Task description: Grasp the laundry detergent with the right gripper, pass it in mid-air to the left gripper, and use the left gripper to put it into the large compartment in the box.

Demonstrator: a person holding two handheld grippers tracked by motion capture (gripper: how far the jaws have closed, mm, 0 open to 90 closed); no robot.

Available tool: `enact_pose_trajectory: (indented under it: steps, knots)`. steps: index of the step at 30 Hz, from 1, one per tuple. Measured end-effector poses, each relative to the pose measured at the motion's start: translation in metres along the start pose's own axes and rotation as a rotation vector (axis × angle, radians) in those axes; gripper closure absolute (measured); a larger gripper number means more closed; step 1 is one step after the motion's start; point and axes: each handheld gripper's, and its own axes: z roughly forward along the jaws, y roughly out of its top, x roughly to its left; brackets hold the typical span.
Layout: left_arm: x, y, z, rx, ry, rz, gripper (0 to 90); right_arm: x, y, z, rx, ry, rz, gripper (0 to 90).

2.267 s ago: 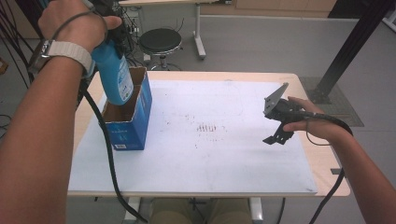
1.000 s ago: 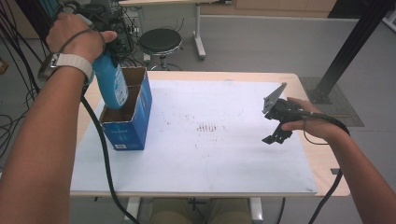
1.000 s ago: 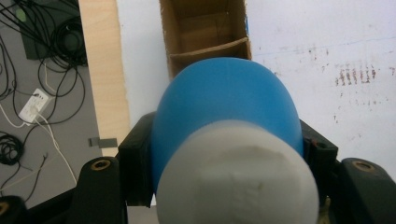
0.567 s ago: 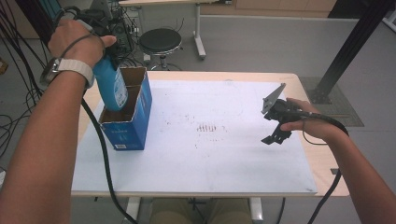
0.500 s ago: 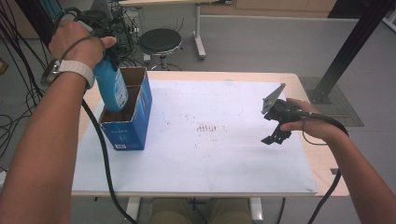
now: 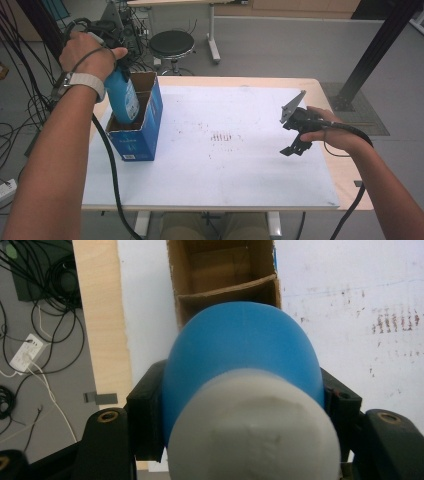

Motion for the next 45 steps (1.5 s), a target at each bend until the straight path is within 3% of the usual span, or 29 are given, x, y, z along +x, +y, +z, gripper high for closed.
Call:
enact_pose_trajectory:
  steps: [22, 45]
  knots:
    - [-0.005, -0.001, 0.044, 0.002, -0.004, 0.028, 37.5, 0.001, -0.007, 0.004, -0.003, 0.015, 0.021, 6.3]
    - [-0.004, -0.007, 0.083, -0.010, 0.002, 0.017, 37.5, 0.000, -0.011, 0.011, 0.002, 0.018, 0.037, 6.2]
